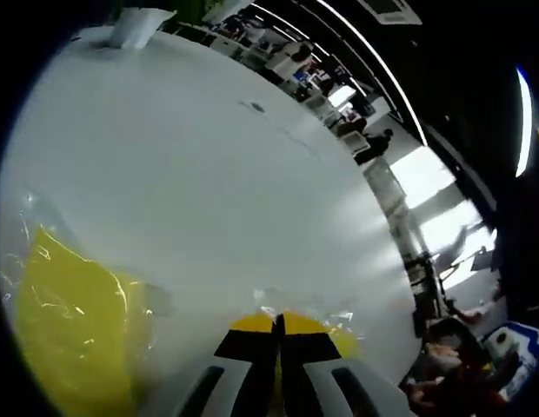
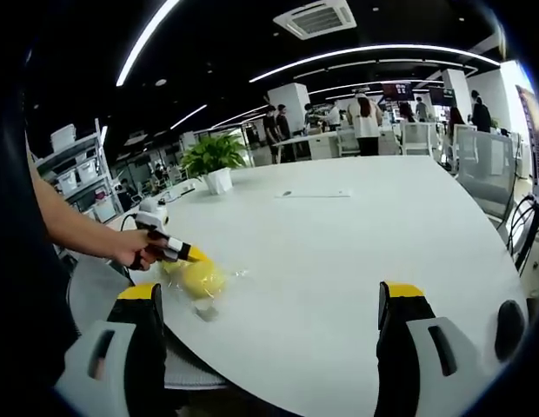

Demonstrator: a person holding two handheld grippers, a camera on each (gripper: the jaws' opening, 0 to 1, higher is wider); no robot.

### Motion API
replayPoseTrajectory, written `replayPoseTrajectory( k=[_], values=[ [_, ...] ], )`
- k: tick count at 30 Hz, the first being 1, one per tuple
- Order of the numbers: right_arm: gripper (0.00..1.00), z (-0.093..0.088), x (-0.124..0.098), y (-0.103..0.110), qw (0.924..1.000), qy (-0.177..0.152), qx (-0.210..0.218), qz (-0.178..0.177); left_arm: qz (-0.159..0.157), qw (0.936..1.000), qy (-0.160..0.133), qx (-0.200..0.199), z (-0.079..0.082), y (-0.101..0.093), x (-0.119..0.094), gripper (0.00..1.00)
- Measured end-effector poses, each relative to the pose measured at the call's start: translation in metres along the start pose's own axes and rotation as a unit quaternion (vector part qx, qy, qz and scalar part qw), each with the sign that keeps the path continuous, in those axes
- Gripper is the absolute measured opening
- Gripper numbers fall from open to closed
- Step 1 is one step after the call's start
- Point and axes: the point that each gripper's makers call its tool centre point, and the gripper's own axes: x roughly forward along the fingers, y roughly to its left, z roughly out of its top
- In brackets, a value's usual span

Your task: Compare the silicone blocks by pressing each to a similar depth, holding the contact briefly, and releasing to observe deformation and rebound differences across the visible hardness samples.

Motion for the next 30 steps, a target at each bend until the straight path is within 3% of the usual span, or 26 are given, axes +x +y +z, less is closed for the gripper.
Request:
replayPoseTrajectory(
  k=[22, 28, 30],
  values=[
    [0.96, -0.001, -0.003, 0.002, 1.0, 0.0, 0.0, -0.003, 0.013, 0.9992, 0.002, 0.037, 0.0, 0.005, 0.006, 0.01],
    [0.96, -0.002, -0.003, 0.003, 1.0, 0.001, -0.001, -0.003, 0.021, 0.9983, -0.005, 0.053, 0.002, 0.009, 0.003, 0.1],
    [0.96, -0.002, -0.002, 0.004, 1.0, 0.002, -0.002, -0.002, 0.017, 0.9967, -0.012, 0.078, 0.005, 0.007, 0.002, 0.14]
  ],
)
